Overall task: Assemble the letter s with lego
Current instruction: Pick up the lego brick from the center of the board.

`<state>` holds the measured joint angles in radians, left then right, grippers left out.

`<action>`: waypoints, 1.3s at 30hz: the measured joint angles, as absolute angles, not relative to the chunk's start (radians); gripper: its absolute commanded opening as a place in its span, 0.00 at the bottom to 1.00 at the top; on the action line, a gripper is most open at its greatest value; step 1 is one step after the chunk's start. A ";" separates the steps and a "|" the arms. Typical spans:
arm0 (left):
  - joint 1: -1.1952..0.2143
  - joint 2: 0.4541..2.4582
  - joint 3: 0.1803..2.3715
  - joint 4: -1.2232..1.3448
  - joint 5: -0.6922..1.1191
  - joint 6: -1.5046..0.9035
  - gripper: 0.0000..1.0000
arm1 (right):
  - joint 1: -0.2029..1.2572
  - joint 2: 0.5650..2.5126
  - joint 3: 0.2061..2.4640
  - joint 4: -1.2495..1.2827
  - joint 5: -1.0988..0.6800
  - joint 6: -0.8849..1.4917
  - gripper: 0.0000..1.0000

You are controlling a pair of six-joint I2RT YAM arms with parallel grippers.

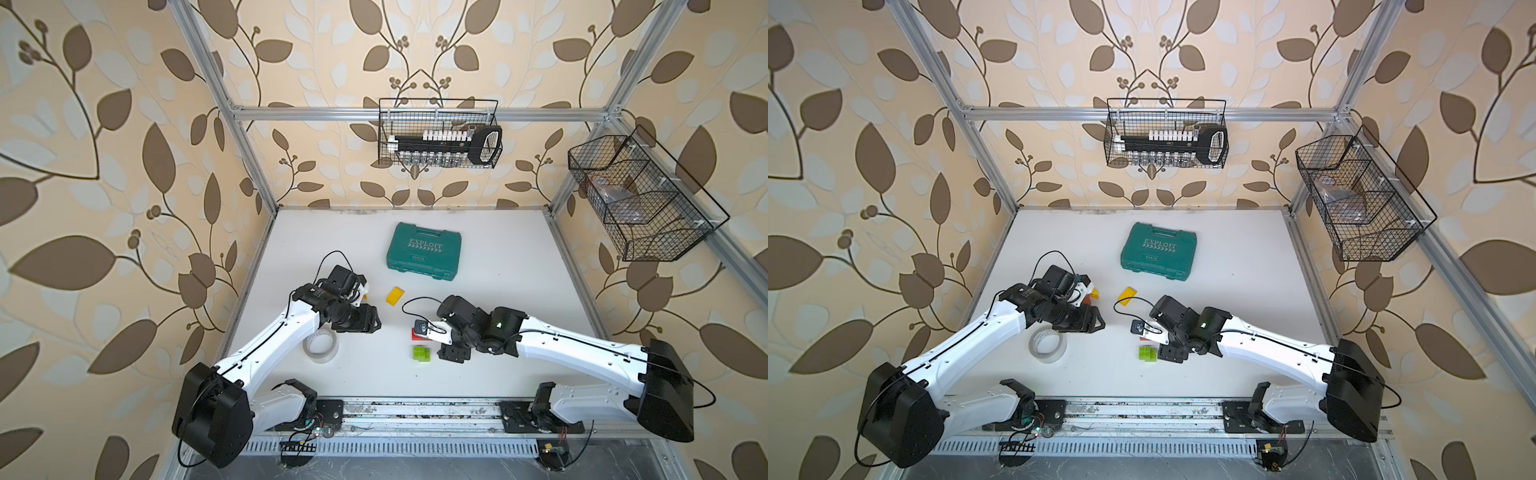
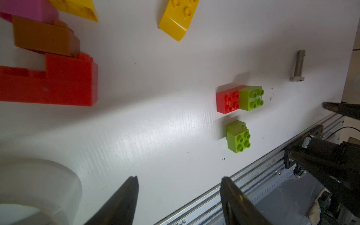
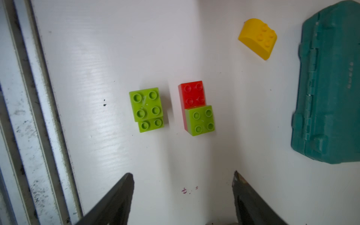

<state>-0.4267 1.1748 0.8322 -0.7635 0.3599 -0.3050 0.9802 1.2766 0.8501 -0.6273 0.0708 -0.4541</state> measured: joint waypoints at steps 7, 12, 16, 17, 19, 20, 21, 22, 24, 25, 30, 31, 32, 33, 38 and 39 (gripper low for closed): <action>-0.427 1.193 0.832 -0.764 0.360 -0.307 0.69 | 0.980 1.281 0.744 -0.525 -0.033 -0.520 0.77; -0.427 1.194 0.832 -0.764 0.360 -0.307 0.69 | 0.979 1.319 0.727 -0.440 -0.064 -0.538 0.76; -0.427 1.194 0.832 -0.764 0.361 -0.307 0.69 | 0.979 1.353 0.727 -0.389 -0.084 -0.545 0.75; -0.427 1.194 0.832 -0.764 0.361 -0.307 0.69 | 0.978 1.360 0.727 -0.381 -0.088 -0.545 0.74; -0.427 1.194 0.832 -0.764 0.361 -0.307 0.69 | 0.974 1.379 0.727 -0.365 -0.101 -0.548 0.72; -0.427 1.194 0.832 -0.764 0.361 -0.307 0.69 | 0.973 1.388 0.727 -0.362 -0.103 -0.549 0.71; -0.427 1.194 0.832 -0.764 0.361 -0.307 0.70 | 0.972 1.397 0.727 -0.361 -0.107 -0.551 0.71; -0.427 1.194 0.832 -0.764 0.361 -0.307 0.70 | 0.971 1.405 0.727 -0.361 -0.110 -0.551 0.71; -0.427 1.194 0.832 -0.764 0.361 -0.307 0.70 | 0.968 1.416 0.727 -0.360 -0.111 -0.552 0.70; -0.427 1.194 0.832 -0.764 0.361 -0.307 0.70 | 0.968 1.421 0.727 -0.359 -0.112 -0.554 0.70; -0.427 1.194 0.832 -0.764 0.361 -0.307 0.70 | 0.967 1.468 0.738 -0.363 -0.113 -0.567 0.66; -0.427 1.194 0.832 -0.764 0.361 -0.307 0.70 | 0.967 1.481 0.743 -0.364 -0.113 -0.570 0.65; -0.427 1.194 0.832 -0.764 0.361 -0.307 0.70 | 0.966 1.492 0.748 -0.366 -0.113 -0.571 0.65; -0.427 1.194 0.832 -0.764 0.361 -0.307 0.70 | 0.966 1.504 0.755 -0.369 -0.113 -0.574 0.64; -0.427 1.194 0.832 -0.764 0.361 -0.307 0.70 | 0.966 1.544 0.789 -0.379 -0.115 -0.585 0.60; -0.427 1.194 0.832 -0.764 0.361 -0.307 0.70 | 0.966 1.548 0.795 -0.381 -0.116 -0.586 0.58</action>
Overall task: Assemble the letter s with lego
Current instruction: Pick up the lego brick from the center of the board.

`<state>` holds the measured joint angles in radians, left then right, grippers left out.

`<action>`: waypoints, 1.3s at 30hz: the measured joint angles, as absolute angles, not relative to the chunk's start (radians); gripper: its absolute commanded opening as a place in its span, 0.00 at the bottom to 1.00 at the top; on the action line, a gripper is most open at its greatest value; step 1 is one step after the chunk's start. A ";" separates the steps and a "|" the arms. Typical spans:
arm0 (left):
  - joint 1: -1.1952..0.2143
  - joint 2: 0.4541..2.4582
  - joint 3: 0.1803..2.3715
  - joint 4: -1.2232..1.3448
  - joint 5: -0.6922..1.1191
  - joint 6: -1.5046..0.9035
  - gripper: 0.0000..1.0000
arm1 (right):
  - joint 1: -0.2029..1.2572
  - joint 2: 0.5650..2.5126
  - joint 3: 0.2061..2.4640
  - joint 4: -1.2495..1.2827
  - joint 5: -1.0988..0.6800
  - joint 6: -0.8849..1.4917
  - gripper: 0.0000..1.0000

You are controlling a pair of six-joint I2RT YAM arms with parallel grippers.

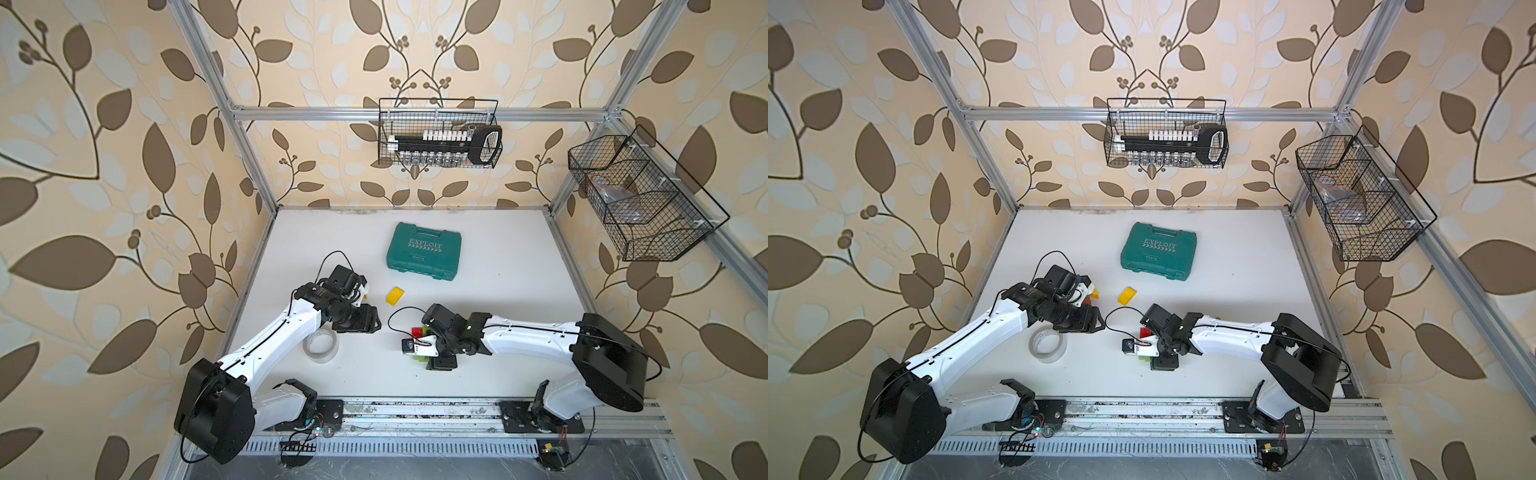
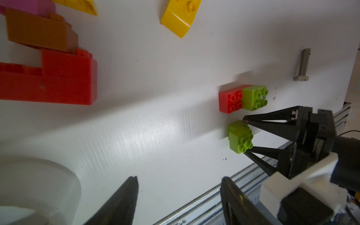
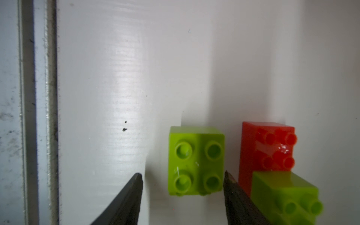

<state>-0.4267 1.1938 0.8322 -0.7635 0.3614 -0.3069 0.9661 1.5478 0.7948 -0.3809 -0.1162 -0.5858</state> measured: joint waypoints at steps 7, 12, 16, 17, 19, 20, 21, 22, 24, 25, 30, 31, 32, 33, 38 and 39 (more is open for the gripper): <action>-0.426 1.194 0.832 -0.764 0.362 -0.307 0.70 | 0.964 1.559 0.812 -0.394 -0.128 -0.600 0.48; -0.426 1.194 0.832 -0.764 0.362 -0.307 0.70 | 0.960 1.568 0.816 -0.407 -0.132 -0.604 0.44; -0.426 1.194 0.832 -0.764 0.362 -0.307 0.70 | 0.959 1.581 0.819 -0.414 -0.132 -0.604 0.41; -0.426 1.194 0.832 -0.764 0.362 -0.307 0.70 | 0.959 1.582 0.820 -0.415 -0.131 -0.604 0.41; -0.426 1.194 0.832 -0.764 0.362 -0.307 0.70 | 0.959 1.582 0.820 -0.417 -0.132 -0.604 0.39; -0.426 1.194 0.832 -0.764 0.362 -0.307 0.70 | 0.959 1.582 0.820 -0.417 -0.131 -0.604 0.39; -0.426 1.194 0.832 -0.764 0.362 -0.307 0.70 | 0.959 1.582 0.820 -0.417 -0.131 -0.604 0.39; -0.426 1.194 0.832 -0.764 0.362 -0.307 0.70 | 0.958 1.582 0.820 -0.417 -0.131 -0.604 0.38; -0.426 1.194 0.832 -0.764 0.362 -0.307 0.70 | 0.957 1.582 0.820 -0.417 -0.131 -0.603 0.38; -0.426 1.194 0.832 -0.764 0.362 -0.307 0.70 | 0.955 1.582 0.820 -0.417 -0.131 -0.603 0.38; -0.426 1.194 0.832 -0.764 0.362 -0.307 0.70 | 0.953 1.584 0.822 -0.416 -0.131 -0.603 0.40; -0.426 1.194 0.832 -0.764 0.362 -0.307 0.70 | 0.953 1.584 0.823 -0.417 -0.131 -0.603 0.41; -0.426 1.194 0.832 -0.764 0.362 -0.307 0.70 | 0.953 1.585 0.824 -0.416 -0.131 -0.603 0.40; -0.426 1.194 0.832 -0.764 0.362 -0.307 0.70 | 0.953 1.585 0.826 -0.416 -0.131 -0.603 0.40; -0.426 1.194 0.832 -0.764 0.362 -0.307 0.70 | 0.952 1.588 0.833 -0.415 -0.131 -0.602 0.36; -0.426 1.194 0.832 -0.764 0.362 -0.307 0.70 | 0.952 1.588 0.833 -0.416 -0.131 -0.601 0.36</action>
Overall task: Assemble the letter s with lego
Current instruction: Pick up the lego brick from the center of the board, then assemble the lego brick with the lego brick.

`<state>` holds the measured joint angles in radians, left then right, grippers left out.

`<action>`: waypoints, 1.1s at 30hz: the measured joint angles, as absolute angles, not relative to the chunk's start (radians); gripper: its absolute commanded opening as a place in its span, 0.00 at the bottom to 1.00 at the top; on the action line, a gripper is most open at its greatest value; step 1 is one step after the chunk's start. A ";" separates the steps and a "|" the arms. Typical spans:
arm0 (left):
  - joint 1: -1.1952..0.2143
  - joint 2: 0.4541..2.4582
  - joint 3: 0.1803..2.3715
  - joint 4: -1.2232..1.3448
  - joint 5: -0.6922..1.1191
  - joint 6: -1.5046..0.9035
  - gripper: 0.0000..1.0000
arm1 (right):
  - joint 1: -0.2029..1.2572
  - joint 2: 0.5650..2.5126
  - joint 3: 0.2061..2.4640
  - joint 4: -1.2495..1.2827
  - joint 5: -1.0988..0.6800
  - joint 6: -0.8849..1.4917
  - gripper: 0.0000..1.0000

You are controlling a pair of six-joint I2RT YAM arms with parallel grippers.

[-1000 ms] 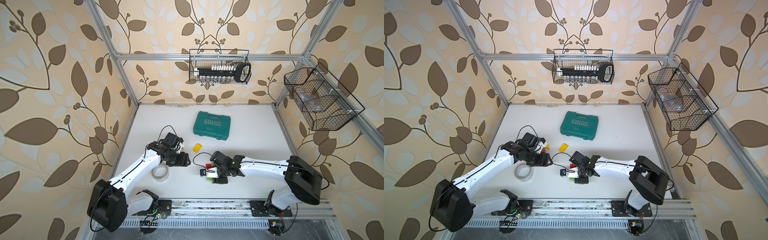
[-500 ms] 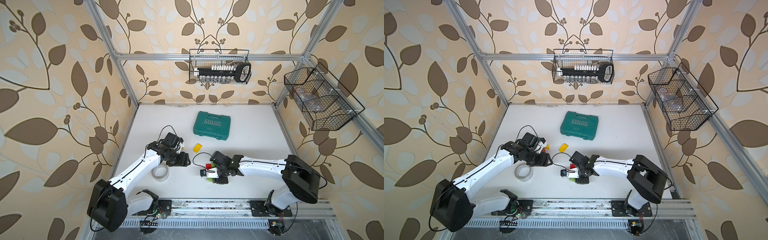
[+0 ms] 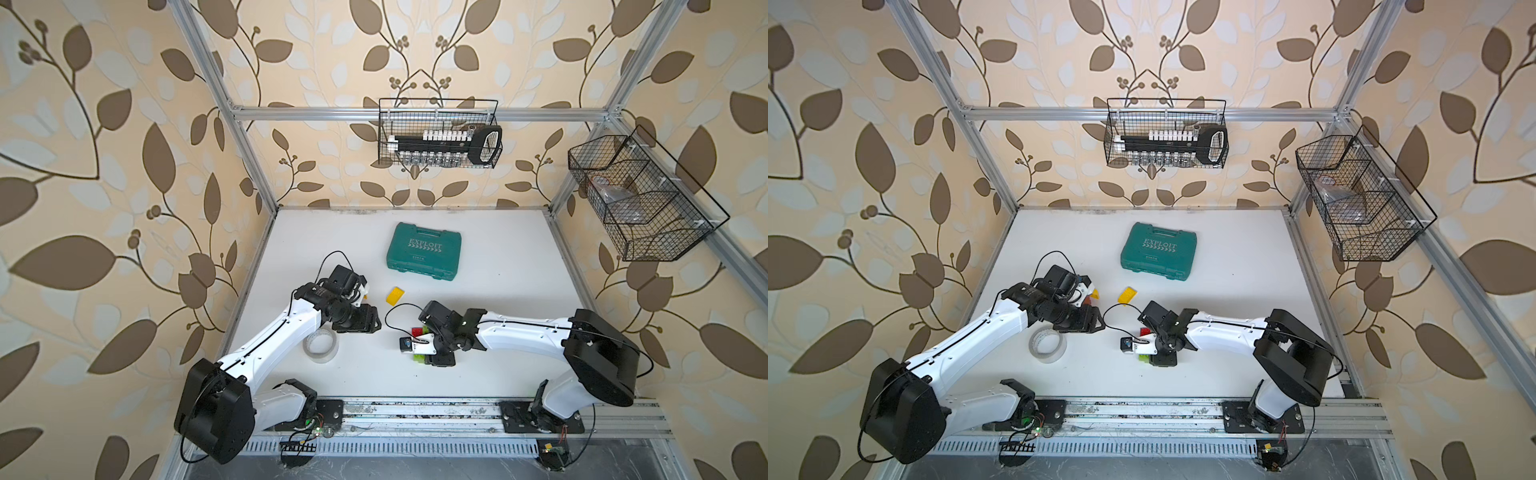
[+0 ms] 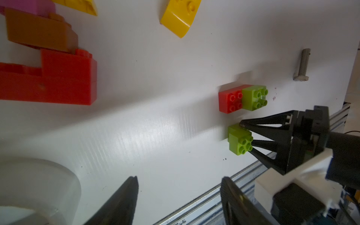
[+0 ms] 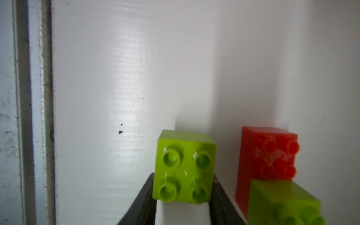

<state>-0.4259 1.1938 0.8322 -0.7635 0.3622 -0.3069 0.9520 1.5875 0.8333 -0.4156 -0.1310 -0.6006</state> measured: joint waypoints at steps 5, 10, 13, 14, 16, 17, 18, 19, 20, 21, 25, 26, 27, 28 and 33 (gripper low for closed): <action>-0.426 1.194 0.832 -0.764 0.362 -0.307 0.70 | 0.947 1.600 0.841 -0.416 -0.132 -0.595 0.29; -0.426 1.194 0.832 -0.764 0.362 -0.307 0.70 | 0.947 1.604 0.852 -0.419 -0.132 -0.590 0.21; -0.426 1.194 0.832 -0.764 0.362 -0.307 0.70 | 0.945 1.604 0.853 -0.421 -0.141 -0.587 0.16; -0.426 1.194 0.832 -0.764 0.362 -0.307 0.70 | 0.944 1.602 0.854 -0.427 -0.147 -0.585 0.15; -0.426 1.194 0.832 -0.764 0.362 -0.307 0.70 | 0.942 1.588 0.862 -0.457 -0.155 -0.584 0.13; -0.426 1.194 0.832 -0.764 0.362 -0.307 0.70 | 0.942 1.571 0.870 -0.479 -0.158 -0.584 0.12; -0.426 1.194 0.832 -0.764 0.362 -0.307 0.70 | 0.942 1.550 0.880 -0.500 -0.161 -0.585 0.12; -0.426 1.194 0.832 -0.764 0.362 -0.307 0.70 | 0.940 1.522 0.894 -0.523 -0.162 -0.586 0.11; -0.426 1.194 0.832 -0.764 0.362 -0.307 0.70 | 0.938 1.489 0.911 -0.545 -0.161 -0.589 0.10; -0.426 1.194 0.832 -0.764 0.363 -0.307 0.70 | 0.934 1.457 0.928 -0.564 -0.162 -0.595 0.10; -0.426 1.194 0.832 -0.764 0.362 -0.307 0.70 | 0.894 1.355 1.012 -0.621 -0.158 -0.640 0.07; -0.426 1.193 0.832 -0.764 0.362 -0.307 0.70 | 0.878 1.348 1.029 -0.630 -0.157 -0.657 0.06; -0.426 1.193 0.832 -0.764 0.362 -0.307 0.70 | 0.863 1.348 1.042 -0.638 -0.157 -0.672 0.06; -0.426 1.193 0.832 -0.764 0.362 -0.307 0.70 | 0.845 1.355 1.055 -0.647 -0.156 -0.691 0.06; -0.426 1.192 0.832 -0.764 0.362 -0.307 0.70 | 0.789 1.451 1.098 -0.677 -0.159 -0.754 0.05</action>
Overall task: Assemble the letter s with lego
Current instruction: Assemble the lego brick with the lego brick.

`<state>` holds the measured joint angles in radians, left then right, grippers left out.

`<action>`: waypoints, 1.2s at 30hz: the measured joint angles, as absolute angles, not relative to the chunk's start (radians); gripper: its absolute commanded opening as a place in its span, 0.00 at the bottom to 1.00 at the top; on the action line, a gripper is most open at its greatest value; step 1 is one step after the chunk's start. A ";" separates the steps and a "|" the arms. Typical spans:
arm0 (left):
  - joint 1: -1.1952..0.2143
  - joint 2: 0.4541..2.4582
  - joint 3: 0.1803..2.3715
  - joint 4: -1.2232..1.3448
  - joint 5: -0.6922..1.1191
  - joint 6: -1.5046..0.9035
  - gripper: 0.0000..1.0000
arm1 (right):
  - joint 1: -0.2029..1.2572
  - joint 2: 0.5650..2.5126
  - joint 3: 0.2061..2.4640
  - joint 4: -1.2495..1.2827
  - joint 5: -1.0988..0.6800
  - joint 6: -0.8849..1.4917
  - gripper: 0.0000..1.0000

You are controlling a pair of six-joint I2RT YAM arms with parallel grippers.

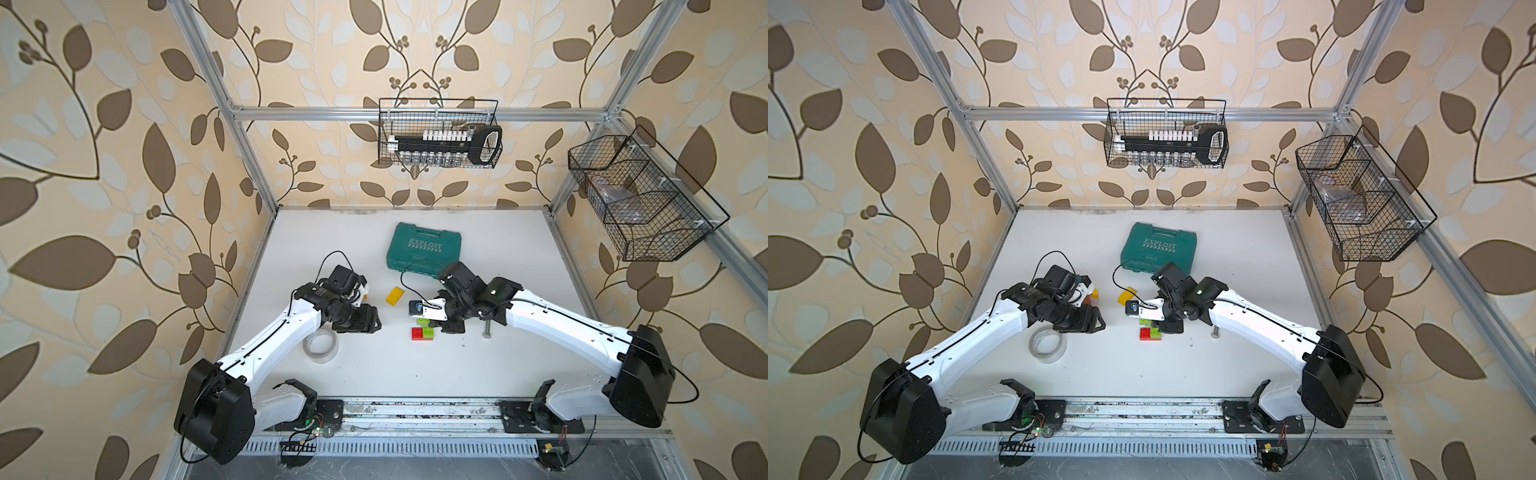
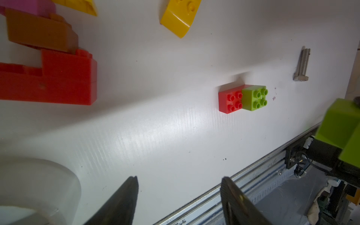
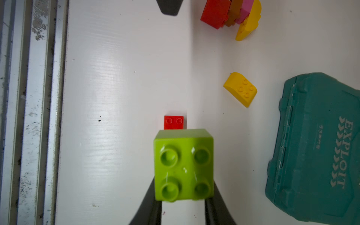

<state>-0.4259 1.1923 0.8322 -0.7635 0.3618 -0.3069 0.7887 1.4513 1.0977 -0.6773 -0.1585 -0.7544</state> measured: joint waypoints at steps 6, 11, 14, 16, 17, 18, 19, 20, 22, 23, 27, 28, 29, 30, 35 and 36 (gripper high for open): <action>-0.426 1.186 0.832 -0.764 0.361 -0.307 0.70 | 0.777 1.560 1.115 -0.680 -0.177 -0.775 0.05; -0.426 1.179 0.832 -0.764 0.362 -0.307 0.70 | 0.776 1.595 1.115 -0.667 -0.200 -0.773 0.04; -0.426 1.179 0.832 -0.764 0.361 -0.307 0.70 | 0.776 1.610 1.115 -0.655 -0.214 -0.767 0.04; -0.426 1.179 0.832 -0.764 0.362 -0.307 0.70 | 0.776 1.617 1.115 -0.645 -0.219 -0.764 0.04; -0.426 1.179 0.832 -0.764 0.361 -0.307 0.70 | 0.776 1.621 1.115 -0.640 -0.220 -0.763 0.03; -0.426 1.179 0.832 -0.764 0.361 -0.307 0.70 | 0.776 1.624 1.115 -0.634 -0.221 -0.762 0.03; -0.426 1.179 0.832 -0.764 0.361 -0.307 0.70 | 0.776 1.625 1.115 -0.630 -0.221 -0.760 0.03; -0.426 1.179 0.832 -0.764 0.361 -0.307 0.70 | 0.776 1.627 1.115 -0.624 -0.221 -0.759 0.03; -0.426 1.179 0.832 -0.764 0.361 -0.307 0.70 | 0.776 1.627 1.114 -0.617 -0.221 -0.758 0.03; -0.426 1.179 0.832 -0.764 0.361 -0.307 0.70 | 0.776 1.627 1.114 -0.610 -0.221 -0.756 0.03; -0.426 1.179 0.832 -0.764 0.361 -0.307 0.70 | 0.772 1.627 1.095 -0.589 -0.221 -0.751 0.03; -0.426 1.179 0.832 -0.764 0.361 -0.307 0.70 | 0.771 1.627 1.089 -0.586 -0.221 -0.750 0.03; -0.426 1.179 0.832 -0.764 0.361 -0.307 0.70 | 0.770 1.627 1.082 -0.585 -0.220 -0.749 0.03; -0.426 1.179 0.832 -0.764 0.361 -0.307 0.70 | 0.768 1.627 1.076 -0.582 -0.219 -0.748 0.03; -0.426 1.179 0.832 -0.764 0.361 -0.307 0.70 | 0.762 1.627 1.057 -0.574 -0.217 -0.744 0.03; -0.426 1.179 0.832 -0.764 0.361 -0.307 0.70 | 0.762 1.627 1.055 -0.572 -0.216 -0.743 0.03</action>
<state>-0.4259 1.1790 0.8322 -0.7635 0.3614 -0.3069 0.7616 1.6268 1.0546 -0.5716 -0.2165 -0.7433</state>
